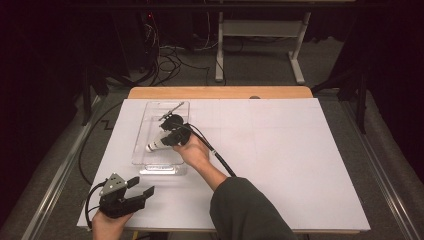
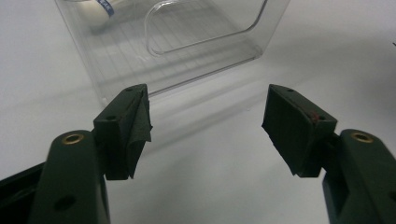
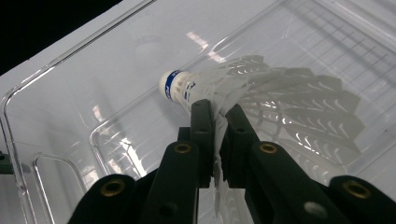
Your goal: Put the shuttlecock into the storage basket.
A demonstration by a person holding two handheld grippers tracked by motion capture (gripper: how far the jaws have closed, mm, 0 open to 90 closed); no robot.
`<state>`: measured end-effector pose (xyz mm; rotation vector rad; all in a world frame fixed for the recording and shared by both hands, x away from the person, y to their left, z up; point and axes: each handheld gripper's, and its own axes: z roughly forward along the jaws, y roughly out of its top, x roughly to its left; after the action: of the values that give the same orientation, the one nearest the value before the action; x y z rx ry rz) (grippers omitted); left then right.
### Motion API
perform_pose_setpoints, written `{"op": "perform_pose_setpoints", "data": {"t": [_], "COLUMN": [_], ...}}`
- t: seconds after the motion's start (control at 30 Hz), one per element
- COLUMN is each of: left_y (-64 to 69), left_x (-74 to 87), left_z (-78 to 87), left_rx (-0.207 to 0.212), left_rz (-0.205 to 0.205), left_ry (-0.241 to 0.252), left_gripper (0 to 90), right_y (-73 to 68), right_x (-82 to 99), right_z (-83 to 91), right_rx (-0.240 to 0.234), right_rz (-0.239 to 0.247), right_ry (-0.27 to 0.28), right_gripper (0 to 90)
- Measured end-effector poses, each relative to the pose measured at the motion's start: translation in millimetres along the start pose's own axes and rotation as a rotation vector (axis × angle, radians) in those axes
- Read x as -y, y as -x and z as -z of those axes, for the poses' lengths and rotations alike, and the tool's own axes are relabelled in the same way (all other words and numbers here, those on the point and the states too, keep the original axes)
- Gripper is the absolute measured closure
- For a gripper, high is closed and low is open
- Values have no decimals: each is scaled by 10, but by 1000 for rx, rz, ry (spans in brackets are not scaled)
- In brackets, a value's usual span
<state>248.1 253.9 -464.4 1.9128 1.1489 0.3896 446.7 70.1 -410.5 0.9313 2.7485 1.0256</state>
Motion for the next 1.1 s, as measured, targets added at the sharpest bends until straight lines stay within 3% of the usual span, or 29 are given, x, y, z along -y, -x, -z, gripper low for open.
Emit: {"op": "perform_pose_setpoints", "data": {"t": [1.1], "left_y": [4], "left_x": [-1], "left_z": [1], "left_rx": [0], "left_rz": [-1], "left_ry": [0], "left_gripper": [330], "right_y": [-41], "right_x": [-2], "right_z": [79], "right_rx": [-11], "right_rz": [8], "right_ry": [-52], "right_gripper": [681]}}
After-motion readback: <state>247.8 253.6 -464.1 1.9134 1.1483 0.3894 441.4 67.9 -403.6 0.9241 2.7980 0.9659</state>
